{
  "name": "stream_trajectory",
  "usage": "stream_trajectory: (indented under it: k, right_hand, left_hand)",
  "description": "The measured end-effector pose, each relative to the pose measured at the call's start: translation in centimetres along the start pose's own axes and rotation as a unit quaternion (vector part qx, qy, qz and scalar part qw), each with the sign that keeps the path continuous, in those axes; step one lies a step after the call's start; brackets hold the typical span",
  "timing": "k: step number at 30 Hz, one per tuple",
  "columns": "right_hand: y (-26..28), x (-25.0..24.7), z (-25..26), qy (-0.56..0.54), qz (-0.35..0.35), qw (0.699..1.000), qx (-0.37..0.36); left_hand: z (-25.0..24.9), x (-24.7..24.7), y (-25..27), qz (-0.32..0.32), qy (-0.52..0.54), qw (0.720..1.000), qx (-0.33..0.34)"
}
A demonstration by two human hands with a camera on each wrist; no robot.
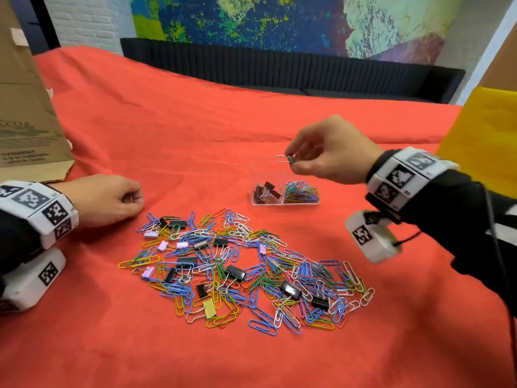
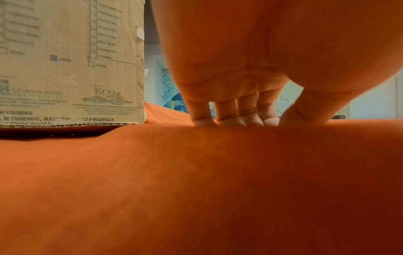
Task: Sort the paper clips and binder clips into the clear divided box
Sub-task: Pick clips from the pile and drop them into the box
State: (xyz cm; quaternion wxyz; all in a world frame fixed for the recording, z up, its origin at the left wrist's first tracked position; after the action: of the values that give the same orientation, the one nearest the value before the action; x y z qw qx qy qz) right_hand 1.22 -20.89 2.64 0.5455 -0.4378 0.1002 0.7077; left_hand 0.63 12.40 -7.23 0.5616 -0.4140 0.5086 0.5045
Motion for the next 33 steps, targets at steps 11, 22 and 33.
stream_trajectory:
  k: [11,22,33]
  right_hand:
    - [-0.5,0.2,0.0,0.064,-0.031,0.997,-0.004]
    - [13.3,5.7,-1.5,0.176,0.403,0.897,0.037]
    - [11.8,5.8,0.2,0.203,0.298,0.933,-0.013]
  left_hand:
    - [0.2,0.1,-0.2,0.002,-0.001,1.000,0.005]
    - [-0.1,0.1,-0.4,-0.006,-0.008,1.000,0.011]
    - [0.0,0.2,-0.3,-0.005,-0.004,1.000,0.010]
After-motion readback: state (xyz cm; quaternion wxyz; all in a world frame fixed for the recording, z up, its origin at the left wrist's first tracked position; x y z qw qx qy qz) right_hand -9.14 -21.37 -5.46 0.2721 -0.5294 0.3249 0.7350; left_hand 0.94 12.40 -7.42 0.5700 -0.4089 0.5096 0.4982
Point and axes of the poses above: each hand's wrist, its own y-axis away from the middle knuckle, its own x-axis out of the palm, z = x × y, the point moved 9 cm from there along -y, towards the middle knuckle, and after that the axes turned 10 degrees about -y, right-handed, at the moved point
